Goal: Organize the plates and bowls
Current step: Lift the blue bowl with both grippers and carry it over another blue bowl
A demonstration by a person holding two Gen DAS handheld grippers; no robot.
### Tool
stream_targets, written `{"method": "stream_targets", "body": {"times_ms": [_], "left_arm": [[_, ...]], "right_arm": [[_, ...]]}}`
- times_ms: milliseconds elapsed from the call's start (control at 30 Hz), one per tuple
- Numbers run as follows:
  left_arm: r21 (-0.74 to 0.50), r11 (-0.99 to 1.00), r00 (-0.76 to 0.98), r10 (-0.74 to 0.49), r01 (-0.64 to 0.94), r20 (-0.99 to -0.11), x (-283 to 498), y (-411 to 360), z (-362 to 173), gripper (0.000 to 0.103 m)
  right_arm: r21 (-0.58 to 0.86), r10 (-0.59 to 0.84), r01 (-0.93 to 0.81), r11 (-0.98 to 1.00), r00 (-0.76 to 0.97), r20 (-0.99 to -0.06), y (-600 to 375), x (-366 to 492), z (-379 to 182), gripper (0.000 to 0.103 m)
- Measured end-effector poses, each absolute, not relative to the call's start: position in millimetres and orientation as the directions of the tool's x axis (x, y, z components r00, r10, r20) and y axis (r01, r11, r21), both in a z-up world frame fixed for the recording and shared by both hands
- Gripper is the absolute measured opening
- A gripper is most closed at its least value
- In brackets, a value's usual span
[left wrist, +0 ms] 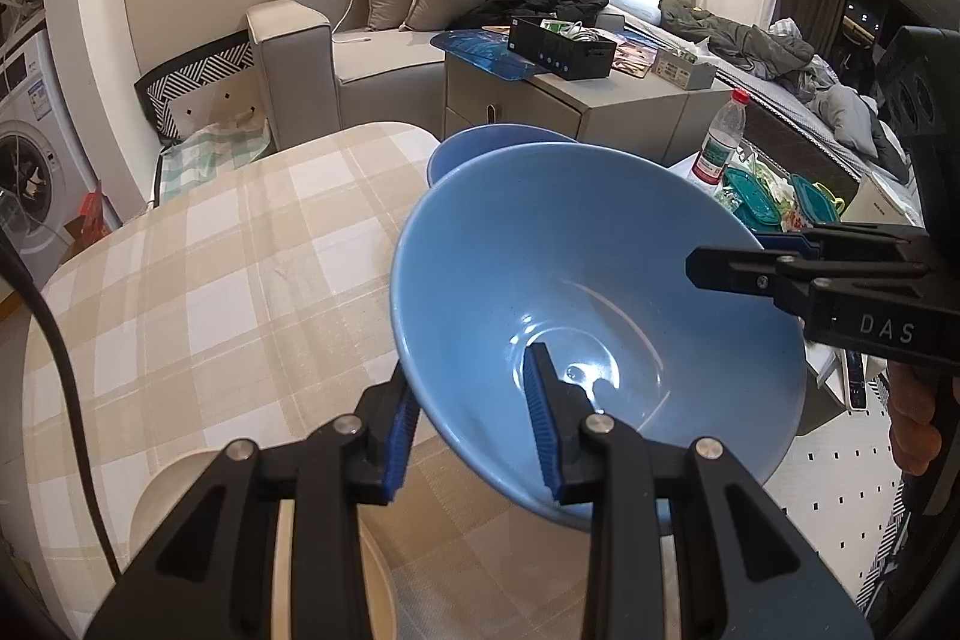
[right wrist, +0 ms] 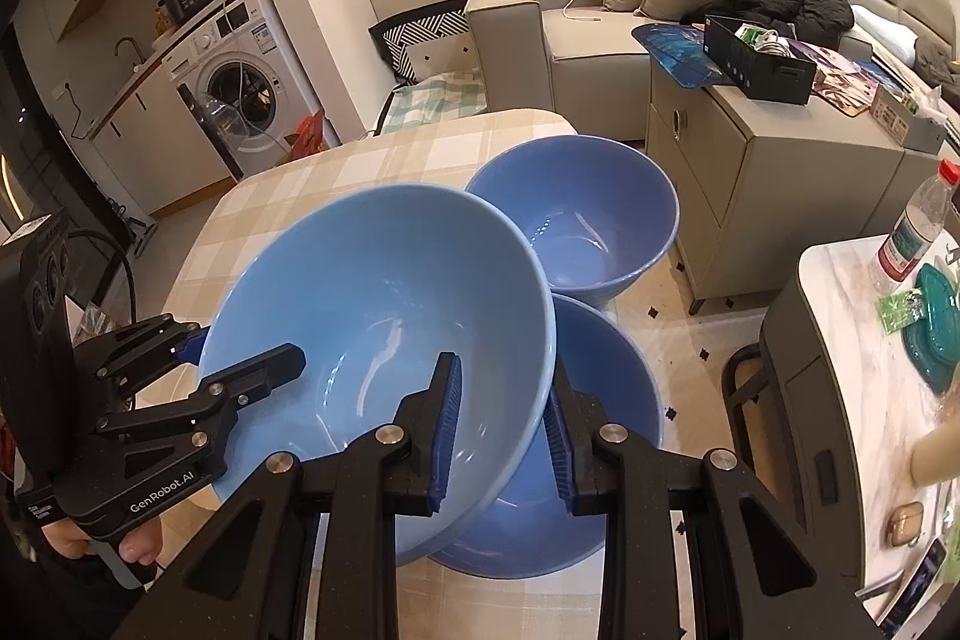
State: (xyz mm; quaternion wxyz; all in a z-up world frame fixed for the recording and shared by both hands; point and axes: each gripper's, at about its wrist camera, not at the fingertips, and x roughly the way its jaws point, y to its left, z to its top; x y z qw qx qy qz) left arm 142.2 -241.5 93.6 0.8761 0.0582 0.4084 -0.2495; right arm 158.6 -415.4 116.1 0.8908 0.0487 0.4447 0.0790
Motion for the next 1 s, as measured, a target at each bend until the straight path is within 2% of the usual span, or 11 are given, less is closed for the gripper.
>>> {"method": "stream_targets", "body": {"times_ms": [1000], "left_arm": [[-0.124, 0.848, 0.502, -0.417, 0.516, -0.758, 147, -267, 78, 0.031]], "right_arm": [[0.159, 0.153, -0.038, 0.987, 0.558, -0.816, -437, 159, 93, 0.027]]}}
